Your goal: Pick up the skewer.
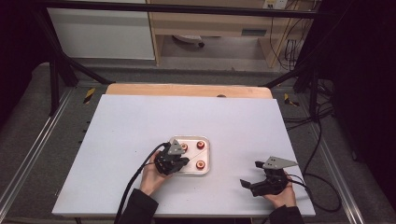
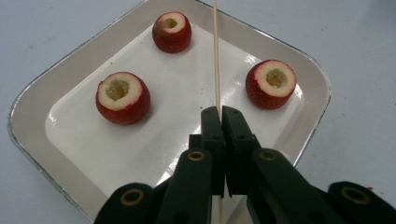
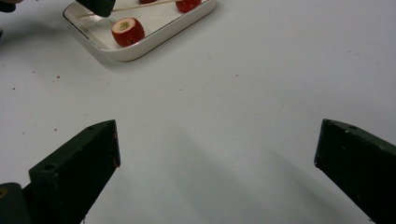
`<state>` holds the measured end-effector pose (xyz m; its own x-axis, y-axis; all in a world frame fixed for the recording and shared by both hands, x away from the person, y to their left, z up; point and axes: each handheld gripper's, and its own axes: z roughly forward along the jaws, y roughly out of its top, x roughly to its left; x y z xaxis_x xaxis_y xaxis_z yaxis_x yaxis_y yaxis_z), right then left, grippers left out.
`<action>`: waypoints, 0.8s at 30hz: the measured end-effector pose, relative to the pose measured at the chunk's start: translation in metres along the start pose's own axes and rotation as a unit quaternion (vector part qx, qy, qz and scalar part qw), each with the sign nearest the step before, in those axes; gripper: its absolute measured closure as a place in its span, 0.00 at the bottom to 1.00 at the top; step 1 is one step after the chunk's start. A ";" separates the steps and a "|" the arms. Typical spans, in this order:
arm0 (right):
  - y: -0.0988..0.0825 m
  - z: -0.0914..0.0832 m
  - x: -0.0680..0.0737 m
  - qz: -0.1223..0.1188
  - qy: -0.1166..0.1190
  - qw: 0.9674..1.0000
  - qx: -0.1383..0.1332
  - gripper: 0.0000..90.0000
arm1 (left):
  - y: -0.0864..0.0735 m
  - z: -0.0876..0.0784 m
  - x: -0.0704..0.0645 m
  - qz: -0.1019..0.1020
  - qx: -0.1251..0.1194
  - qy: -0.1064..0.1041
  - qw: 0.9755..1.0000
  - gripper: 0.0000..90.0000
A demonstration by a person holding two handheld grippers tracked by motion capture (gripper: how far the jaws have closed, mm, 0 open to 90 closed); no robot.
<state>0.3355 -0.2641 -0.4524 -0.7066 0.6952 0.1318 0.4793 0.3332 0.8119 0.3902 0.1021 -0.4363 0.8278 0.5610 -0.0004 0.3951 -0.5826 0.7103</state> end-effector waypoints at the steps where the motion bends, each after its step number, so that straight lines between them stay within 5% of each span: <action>1: 0.001 0.001 0.000 -0.002 -0.001 1.000 0.000 0.01 | 0.000 -0.001 0.000 -0.002 -0.002 0.000 1.000 0.98; 11: 0.009 0.005 0.005 -0.029 -0.007 0.999 0.017 0.01 | -0.002 -0.009 -0.006 -0.007 -0.005 0.002 1.000 0.98; 24: 0.035 0.022 0.025 -0.114 -0.021 0.992 0.055 0.03 | 0.002 -0.017 -0.017 -0.007 -0.015 -0.006 1.000 0.98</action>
<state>0.3459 -0.2207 -0.4329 -0.7813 0.6198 -0.0739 0.3653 0.5500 0.7510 0.3703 0.1010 -0.4229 0.8270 0.5619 -0.0182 0.3944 -0.5568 0.7310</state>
